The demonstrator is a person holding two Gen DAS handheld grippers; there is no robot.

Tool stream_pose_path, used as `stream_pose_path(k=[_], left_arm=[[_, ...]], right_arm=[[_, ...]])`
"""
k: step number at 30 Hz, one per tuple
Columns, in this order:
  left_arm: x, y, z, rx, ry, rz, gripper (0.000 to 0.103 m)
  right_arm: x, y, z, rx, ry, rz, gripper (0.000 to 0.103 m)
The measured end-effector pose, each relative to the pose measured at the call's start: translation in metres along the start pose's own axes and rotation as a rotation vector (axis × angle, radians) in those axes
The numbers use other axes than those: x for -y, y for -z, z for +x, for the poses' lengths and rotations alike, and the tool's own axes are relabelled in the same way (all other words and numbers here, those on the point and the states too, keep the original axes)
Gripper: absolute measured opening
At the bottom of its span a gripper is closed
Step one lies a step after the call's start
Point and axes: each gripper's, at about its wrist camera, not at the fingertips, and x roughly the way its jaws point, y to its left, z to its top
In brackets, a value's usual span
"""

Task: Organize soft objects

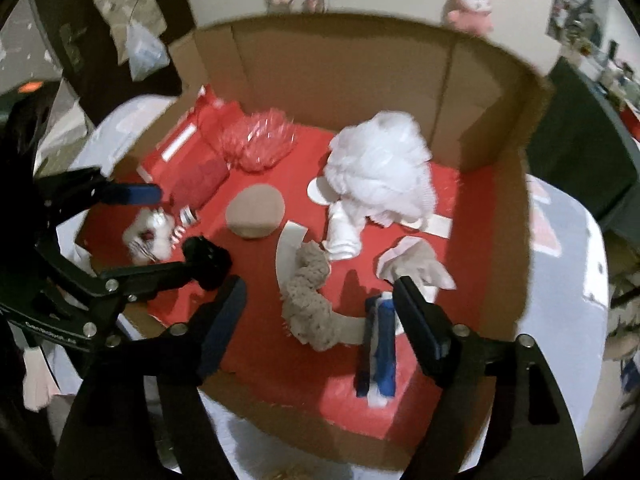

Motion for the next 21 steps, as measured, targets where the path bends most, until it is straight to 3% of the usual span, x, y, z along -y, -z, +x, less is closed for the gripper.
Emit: stream_pose_path(k=[8,14,21], left_arm=[[0.014,0.018,-0.018,0.056,-0.027,-0.094,0.102],[0.007,0.031,-0.019,0.057,-0.072,-0.152,0.102],[-0.001,0.041,-0.011,0.031,-0.133,-0.190,0.102]], right_arm=[[-0.011,0.025,-0.037,0.092,0.119,0.083,0.078],[-0.004,0.043,-0.035,0.101,0.096,0.185,0.078],[-0.009,0.054,-0.024,0.076,0.104,0.193,0.078]])
